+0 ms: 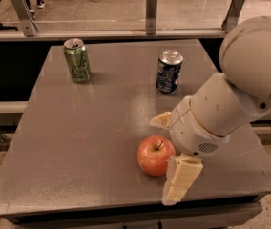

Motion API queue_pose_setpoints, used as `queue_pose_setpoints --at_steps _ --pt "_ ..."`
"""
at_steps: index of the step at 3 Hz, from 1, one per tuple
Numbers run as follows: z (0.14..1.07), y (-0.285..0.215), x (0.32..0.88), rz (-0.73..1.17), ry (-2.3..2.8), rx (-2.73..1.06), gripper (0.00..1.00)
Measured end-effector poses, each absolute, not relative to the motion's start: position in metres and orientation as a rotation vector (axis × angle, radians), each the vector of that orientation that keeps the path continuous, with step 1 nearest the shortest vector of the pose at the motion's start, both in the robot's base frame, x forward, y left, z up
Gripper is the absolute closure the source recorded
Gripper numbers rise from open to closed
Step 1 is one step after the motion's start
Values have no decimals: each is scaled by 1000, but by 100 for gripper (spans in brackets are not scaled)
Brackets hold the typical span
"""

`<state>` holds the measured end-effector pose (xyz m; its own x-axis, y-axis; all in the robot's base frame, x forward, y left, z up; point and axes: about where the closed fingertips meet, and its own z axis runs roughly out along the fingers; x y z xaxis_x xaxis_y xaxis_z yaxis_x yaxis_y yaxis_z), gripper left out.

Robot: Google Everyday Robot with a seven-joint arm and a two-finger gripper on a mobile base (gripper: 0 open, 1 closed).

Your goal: Move apple near green can

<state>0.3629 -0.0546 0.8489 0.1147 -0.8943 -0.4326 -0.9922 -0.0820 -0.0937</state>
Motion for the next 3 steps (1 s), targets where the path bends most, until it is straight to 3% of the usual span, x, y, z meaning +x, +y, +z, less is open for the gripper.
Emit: queue_pose_setpoints --at_steps 2,3 --pt "854 -52 365 355 1847 -2036 59" --pt "874 -38 379 323 1863 -2013 90"
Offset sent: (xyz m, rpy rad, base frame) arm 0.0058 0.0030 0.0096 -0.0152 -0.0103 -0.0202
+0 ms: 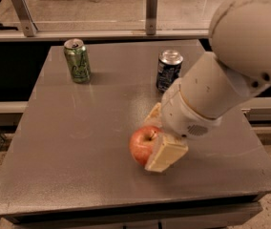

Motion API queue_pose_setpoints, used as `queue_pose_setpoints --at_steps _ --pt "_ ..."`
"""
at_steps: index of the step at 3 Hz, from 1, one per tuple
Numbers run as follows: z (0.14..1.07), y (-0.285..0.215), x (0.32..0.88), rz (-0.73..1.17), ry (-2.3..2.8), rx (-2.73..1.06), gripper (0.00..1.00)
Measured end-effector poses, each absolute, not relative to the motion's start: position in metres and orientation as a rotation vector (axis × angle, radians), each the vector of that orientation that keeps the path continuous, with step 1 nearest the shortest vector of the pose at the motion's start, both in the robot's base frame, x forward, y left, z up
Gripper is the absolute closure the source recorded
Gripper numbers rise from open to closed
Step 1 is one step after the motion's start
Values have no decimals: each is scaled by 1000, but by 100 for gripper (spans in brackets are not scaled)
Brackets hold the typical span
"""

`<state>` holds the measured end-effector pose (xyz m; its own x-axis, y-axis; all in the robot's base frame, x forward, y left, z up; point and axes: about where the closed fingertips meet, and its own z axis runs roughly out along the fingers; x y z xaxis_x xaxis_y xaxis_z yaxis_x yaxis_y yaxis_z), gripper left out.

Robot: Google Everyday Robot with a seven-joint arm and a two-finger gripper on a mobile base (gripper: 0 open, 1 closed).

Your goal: Move apple near green can

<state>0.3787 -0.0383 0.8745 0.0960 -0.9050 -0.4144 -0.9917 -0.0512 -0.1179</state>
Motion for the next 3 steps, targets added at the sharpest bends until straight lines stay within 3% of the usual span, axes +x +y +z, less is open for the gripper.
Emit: queue_pose_setpoints --at_steps 1,3 --pt "893 -23 395 303 1884 -1973 100" --pt "901 39 475 330 1951 -1851 100"
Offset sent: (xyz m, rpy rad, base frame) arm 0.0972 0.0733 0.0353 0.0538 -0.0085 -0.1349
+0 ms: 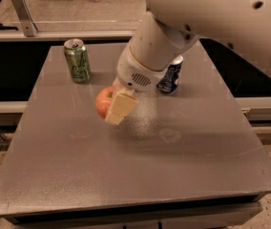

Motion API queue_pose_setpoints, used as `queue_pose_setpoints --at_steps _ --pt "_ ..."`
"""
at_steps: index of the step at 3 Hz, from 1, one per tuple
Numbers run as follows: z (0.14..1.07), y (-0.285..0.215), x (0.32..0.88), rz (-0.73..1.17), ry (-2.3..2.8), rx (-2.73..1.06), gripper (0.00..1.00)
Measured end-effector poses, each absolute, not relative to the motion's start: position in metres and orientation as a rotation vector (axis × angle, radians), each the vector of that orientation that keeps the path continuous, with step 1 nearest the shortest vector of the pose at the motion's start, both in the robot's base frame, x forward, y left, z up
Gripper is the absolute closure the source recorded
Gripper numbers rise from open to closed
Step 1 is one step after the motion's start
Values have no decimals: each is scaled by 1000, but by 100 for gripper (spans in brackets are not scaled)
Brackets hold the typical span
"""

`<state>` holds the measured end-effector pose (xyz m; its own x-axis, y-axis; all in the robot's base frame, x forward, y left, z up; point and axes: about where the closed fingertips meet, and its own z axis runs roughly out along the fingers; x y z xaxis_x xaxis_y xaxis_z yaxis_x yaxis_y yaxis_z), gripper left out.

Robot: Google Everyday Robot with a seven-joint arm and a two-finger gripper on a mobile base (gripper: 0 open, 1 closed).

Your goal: Move apple near green can

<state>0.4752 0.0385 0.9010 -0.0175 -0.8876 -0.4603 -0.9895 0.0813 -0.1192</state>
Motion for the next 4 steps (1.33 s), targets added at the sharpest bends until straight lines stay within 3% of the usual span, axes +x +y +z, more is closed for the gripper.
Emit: queue_pose_setpoints --at_steps 2,4 --pt "887 77 511 350 2008 -1764 100" --pt "893 76 526 344 2019 -1723 100"
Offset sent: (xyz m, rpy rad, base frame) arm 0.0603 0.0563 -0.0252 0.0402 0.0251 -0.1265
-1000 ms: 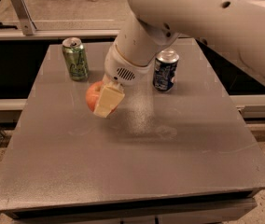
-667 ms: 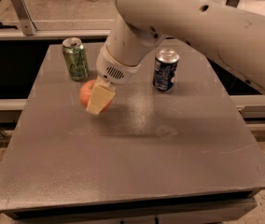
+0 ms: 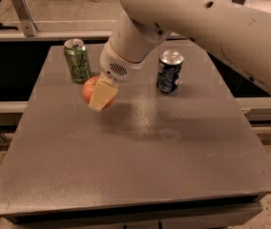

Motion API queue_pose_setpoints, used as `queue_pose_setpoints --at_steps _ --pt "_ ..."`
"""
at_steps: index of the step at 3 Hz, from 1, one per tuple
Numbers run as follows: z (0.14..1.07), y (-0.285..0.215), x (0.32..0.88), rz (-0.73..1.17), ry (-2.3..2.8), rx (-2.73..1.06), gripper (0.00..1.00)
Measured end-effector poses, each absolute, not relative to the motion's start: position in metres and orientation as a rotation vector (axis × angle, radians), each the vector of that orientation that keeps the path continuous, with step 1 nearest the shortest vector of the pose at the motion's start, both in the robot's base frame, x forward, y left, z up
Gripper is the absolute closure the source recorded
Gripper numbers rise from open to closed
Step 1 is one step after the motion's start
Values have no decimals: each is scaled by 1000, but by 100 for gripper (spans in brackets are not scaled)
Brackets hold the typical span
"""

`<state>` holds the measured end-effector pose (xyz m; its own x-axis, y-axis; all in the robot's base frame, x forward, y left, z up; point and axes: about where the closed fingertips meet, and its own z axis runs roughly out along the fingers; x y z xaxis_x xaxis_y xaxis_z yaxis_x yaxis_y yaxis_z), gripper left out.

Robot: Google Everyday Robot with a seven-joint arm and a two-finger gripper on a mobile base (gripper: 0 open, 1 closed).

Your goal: Move apple near green can

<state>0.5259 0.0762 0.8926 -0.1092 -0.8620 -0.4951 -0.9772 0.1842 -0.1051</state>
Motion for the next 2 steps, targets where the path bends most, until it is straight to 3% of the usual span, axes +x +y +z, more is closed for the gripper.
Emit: queue_pose_setpoints --at_steps 2 --pt "877 81 579 376 2063 -1650 100"
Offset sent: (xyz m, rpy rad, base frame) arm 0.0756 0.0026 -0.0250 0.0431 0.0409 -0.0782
